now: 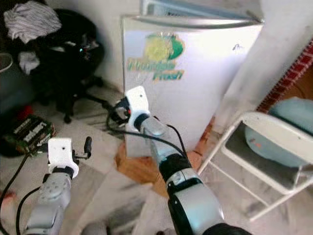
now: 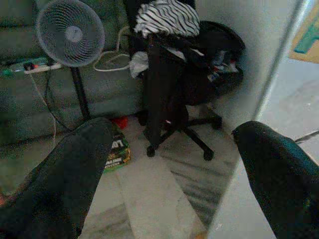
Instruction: Restocking fridge
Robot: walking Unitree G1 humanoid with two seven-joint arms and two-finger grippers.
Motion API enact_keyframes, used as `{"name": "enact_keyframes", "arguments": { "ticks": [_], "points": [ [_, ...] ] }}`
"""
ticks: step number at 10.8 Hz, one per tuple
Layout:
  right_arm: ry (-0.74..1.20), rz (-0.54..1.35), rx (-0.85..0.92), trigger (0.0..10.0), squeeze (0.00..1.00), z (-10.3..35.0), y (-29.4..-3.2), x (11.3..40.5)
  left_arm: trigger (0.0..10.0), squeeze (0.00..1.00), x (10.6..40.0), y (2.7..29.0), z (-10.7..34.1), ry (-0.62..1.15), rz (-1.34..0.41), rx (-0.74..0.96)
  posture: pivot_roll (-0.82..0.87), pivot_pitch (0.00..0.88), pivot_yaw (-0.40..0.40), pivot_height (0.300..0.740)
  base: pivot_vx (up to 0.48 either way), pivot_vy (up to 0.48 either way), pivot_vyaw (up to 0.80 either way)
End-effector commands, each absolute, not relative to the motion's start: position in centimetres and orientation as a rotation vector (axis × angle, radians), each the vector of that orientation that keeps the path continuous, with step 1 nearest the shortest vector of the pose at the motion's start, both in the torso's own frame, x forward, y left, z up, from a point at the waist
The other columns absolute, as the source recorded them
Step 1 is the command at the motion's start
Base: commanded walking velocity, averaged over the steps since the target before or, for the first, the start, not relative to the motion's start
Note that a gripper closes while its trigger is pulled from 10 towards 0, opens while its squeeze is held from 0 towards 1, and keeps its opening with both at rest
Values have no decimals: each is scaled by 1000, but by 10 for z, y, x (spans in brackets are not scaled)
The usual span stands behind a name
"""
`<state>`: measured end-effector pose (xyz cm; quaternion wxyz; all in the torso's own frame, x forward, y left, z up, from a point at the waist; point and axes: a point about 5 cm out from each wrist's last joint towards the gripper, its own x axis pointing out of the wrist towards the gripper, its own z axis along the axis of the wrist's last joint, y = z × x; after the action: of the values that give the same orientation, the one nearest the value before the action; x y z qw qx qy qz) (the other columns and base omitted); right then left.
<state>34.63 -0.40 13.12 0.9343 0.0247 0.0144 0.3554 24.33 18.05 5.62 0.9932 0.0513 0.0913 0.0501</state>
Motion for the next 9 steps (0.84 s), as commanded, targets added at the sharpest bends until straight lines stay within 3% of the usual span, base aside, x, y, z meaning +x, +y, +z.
{"name": "enact_keyframes", "arguments": {
  "ticks": [1,2,4,5,6,7,9],
  "points": [
    [-91,897,204,10000,0,170,70,320,10000,0,241,184,59,178,119,114,271,0,-103,740,0,0,0],
    [-87,788,169,10000,0,148,33,328,10000,0,239,186,58,178,124,113,258,0,-100,740,0,0,0],
    [-66,430,69,10000,0,109,-73,332,10000,0,243,179,61,148,63,135,189,0,-57,740,0,0,0],
    [-58,347,69,10000,0,104,-94,329,10000,0,244,176,62,143,38,153,178,0,-48,740,0,0,0],
    [-64,201,13,10000,0,97,-132,316,10000,0,248,168,65,122,-23,178,146,0,-19,740,0,0,0],
    [-64,163,-25,10000,0,95,-143,309,10000,0,250,167,65,117,-32,182,132,0,-11,740,0,0,0],
    [-19,47,-49,10000,0,82,-170,292,10000,0,259,158,69,88,-74,170,99,0,1,740,0,0,-800]
  ]
}}
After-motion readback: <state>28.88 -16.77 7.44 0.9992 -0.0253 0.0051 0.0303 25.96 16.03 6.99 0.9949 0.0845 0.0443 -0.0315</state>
